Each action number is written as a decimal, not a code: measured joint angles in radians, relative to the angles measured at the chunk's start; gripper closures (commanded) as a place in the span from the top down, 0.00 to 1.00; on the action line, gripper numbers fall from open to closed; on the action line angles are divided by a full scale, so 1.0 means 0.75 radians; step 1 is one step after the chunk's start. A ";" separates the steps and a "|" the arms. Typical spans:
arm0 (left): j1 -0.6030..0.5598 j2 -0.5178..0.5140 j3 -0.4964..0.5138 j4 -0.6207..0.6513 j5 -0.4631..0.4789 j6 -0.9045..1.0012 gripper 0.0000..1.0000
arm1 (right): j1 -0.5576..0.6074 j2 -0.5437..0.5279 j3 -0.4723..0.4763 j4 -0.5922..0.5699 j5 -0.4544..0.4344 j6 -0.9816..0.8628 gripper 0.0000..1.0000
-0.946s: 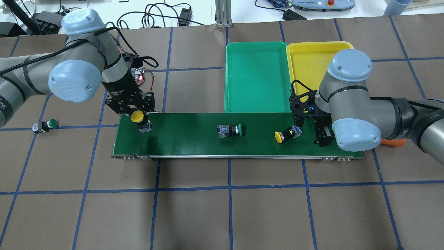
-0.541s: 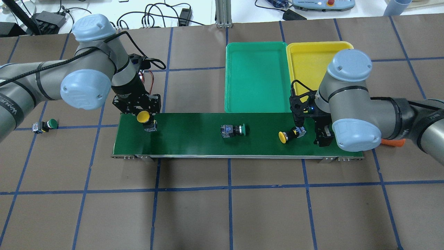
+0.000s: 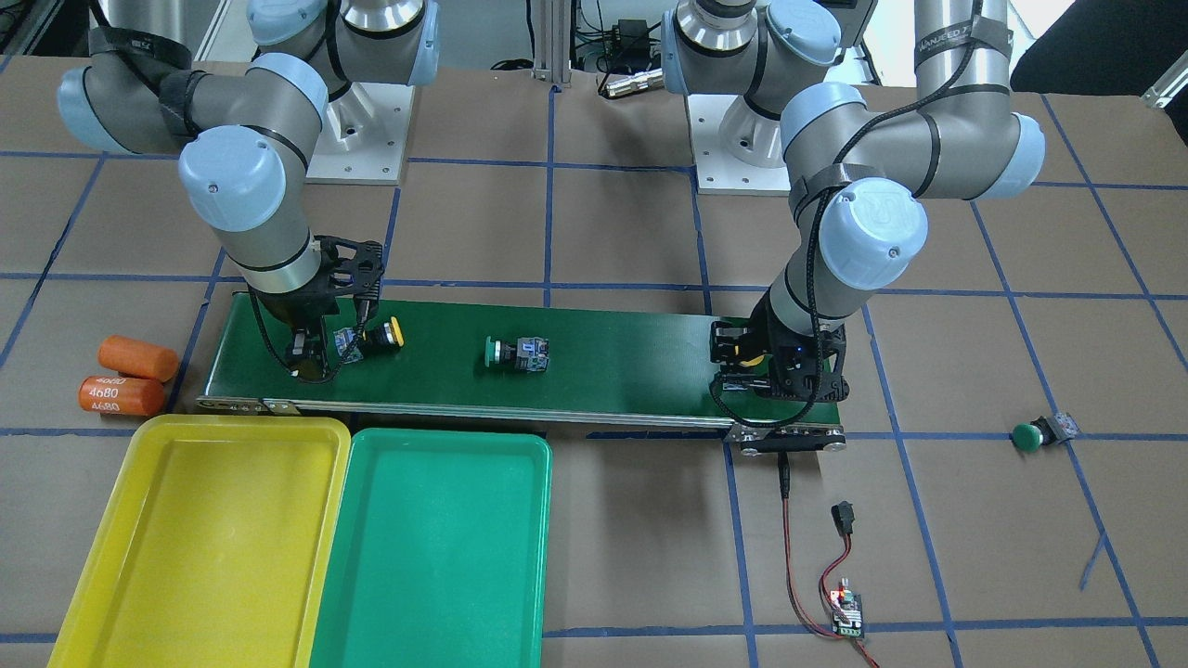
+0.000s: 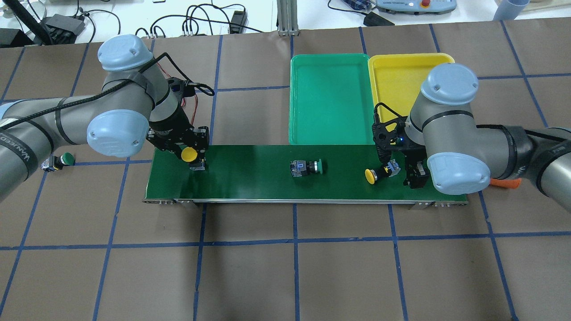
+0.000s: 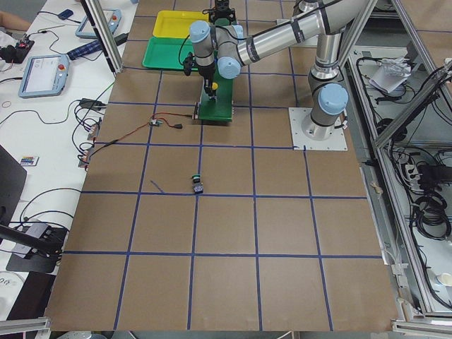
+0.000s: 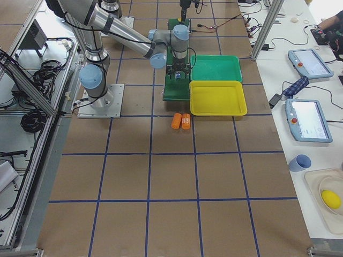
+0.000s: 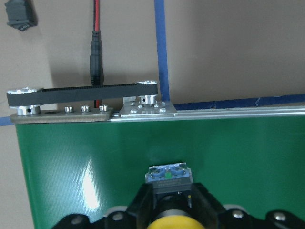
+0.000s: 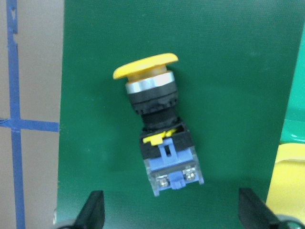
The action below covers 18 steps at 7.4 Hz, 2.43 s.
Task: Sort buttons by color to trays
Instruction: 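Release the button on the belt while the right gripper grasps the yellow-capped button, then place the yellow-capped button in the yellow tray while the left gripper withdraws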
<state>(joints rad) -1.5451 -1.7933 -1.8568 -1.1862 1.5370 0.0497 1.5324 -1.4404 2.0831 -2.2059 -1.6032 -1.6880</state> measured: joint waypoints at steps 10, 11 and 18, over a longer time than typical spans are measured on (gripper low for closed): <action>-0.185 0.029 0.055 0.007 -0.106 -0.199 1.00 | 0.000 0.008 -0.019 -0.010 -0.005 -0.009 0.29; -0.097 0.039 0.060 -0.004 -0.062 -0.124 1.00 | -0.003 0.017 -0.049 -0.014 -0.003 -0.008 0.29; 0.738 -0.082 0.088 0.085 0.106 1.064 1.00 | -0.094 0.430 -0.523 -0.005 -0.007 0.012 1.00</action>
<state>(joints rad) -0.9918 -1.8547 -1.7905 -1.1224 1.6167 0.8475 1.4623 -1.1183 1.6907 -2.2098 -1.6088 -1.6791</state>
